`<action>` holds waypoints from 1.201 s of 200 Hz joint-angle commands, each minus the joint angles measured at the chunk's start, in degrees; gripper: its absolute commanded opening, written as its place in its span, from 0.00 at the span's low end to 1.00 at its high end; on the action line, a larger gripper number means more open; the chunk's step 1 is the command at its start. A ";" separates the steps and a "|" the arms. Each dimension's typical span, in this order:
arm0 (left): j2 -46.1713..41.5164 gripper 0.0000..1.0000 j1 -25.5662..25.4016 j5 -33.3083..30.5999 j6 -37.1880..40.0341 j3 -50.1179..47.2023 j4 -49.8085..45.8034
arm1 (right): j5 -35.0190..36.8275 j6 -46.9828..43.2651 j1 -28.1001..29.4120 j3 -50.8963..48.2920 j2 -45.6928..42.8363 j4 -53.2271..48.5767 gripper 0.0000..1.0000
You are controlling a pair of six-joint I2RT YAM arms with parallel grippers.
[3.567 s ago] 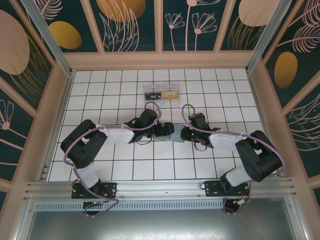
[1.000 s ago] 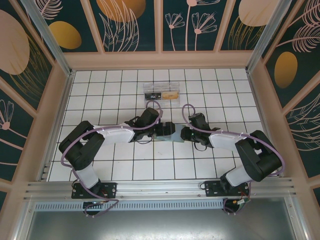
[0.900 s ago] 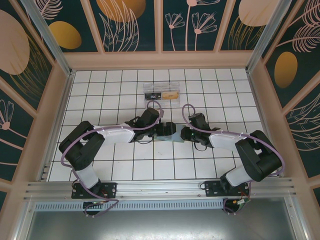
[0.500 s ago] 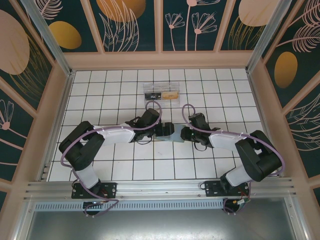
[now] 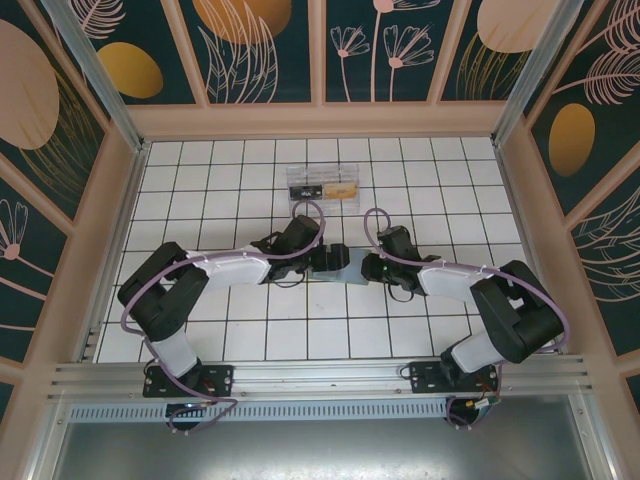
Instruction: Take the credit cards out of the card holder
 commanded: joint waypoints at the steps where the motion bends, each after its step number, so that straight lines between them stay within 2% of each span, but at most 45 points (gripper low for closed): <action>1: 1.51 0.92 -0.20 0.83 0.62 1.33 0.13 | -0.52 0.35 0.27 -0.39 1.47 -0.14 0.22; 90: 3.83 0.92 -0.34 4.38 0.11 0.84 2.02 | -0.44 0.35 0.26 -0.39 1.49 -0.08 0.22; 145: 4.10 0.99 -0.61 6.15 -0.24 0.75 3.84 | -0.44 0.44 0.33 -0.39 1.57 -0.09 0.22; 188: 4.58 0.98 -0.56 8.12 -1.08 0.52 5.55 | -0.44 0.44 0.36 -0.39 1.49 -0.17 0.22; 240: 4.02 0.99 -0.55 7.10 -0.87 0.62 4.62 | -0.10 0.48 0.39 -0.53 1.27 -0.39 0.22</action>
